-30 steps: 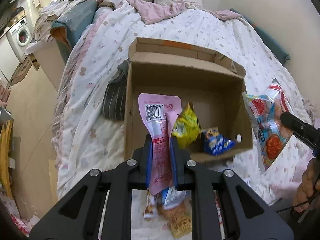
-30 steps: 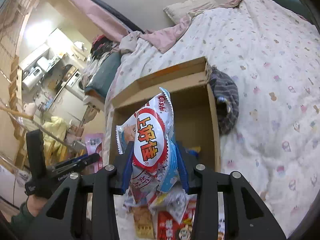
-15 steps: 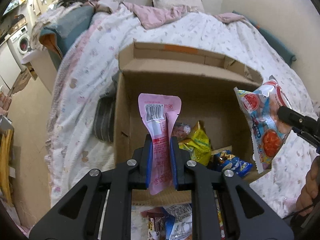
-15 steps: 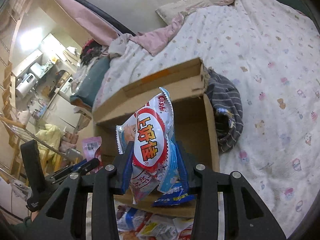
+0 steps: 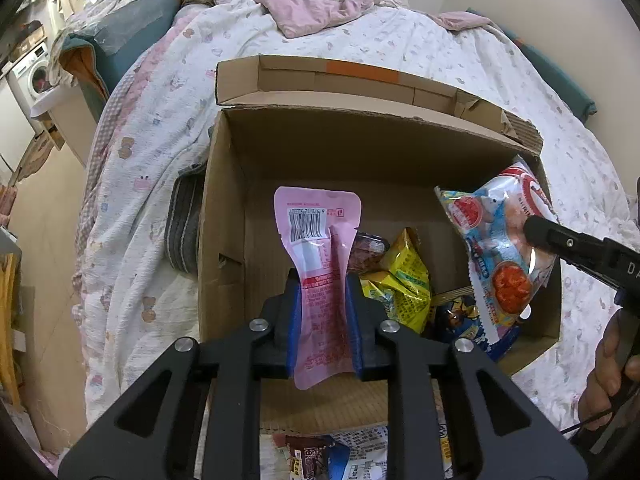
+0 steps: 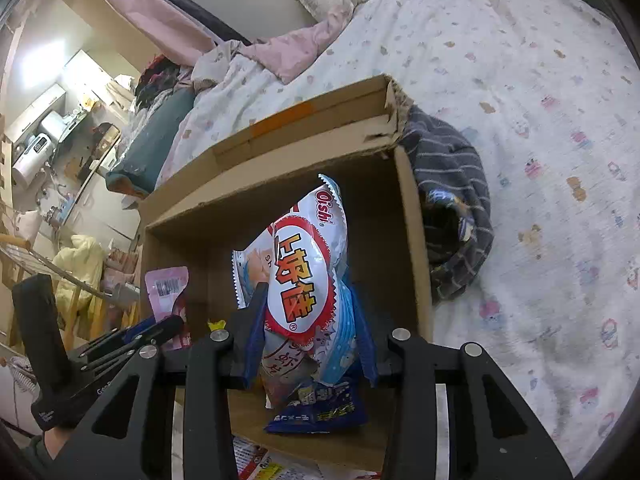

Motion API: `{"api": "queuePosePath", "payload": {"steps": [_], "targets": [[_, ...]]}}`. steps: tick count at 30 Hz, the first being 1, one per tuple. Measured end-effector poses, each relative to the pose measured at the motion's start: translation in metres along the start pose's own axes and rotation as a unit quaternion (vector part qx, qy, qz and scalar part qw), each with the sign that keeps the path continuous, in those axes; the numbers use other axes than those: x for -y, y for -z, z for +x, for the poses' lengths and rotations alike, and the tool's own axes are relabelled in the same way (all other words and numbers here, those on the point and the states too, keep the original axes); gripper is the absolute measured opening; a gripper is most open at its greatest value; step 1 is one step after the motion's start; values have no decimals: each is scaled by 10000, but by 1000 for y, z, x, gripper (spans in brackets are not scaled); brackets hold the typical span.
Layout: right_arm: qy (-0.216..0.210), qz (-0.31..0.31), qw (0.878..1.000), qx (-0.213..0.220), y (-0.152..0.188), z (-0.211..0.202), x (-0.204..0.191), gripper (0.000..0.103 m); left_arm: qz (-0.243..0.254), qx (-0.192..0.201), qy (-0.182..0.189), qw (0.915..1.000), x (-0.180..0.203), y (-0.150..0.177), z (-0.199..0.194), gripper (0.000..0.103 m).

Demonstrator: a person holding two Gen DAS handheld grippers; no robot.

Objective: Organize snacks
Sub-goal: 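Drop the pink packet into the box with the left gripper while the right drops the Oishi bag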

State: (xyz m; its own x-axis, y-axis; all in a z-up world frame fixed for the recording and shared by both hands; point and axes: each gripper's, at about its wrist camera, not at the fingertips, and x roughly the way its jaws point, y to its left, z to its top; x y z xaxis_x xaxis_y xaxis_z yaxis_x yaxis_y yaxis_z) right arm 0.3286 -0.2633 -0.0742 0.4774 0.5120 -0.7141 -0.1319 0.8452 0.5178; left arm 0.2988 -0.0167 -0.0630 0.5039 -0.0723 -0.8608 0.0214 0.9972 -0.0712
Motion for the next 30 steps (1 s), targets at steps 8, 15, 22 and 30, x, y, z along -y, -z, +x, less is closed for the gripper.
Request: {"api": "queuePosePath", "payload": {"steps": [8,15,22,30], "targets": [[-58,103,9999,-57,-1,4,2,44,-59,21,28,10000,-1,1,-3,34],[-89,106,9999,-11,-2,2,2,54,-65,33,105,9999,-1,1,-6,68],[-55,-15,9997,237,-3,-6,-4,86,-41,135,83,9999,1,2,-11,84],[-54,-44,9996,271,-4,-7,-5,86,-52,160,28,9999,2,2,-11,84]]}}
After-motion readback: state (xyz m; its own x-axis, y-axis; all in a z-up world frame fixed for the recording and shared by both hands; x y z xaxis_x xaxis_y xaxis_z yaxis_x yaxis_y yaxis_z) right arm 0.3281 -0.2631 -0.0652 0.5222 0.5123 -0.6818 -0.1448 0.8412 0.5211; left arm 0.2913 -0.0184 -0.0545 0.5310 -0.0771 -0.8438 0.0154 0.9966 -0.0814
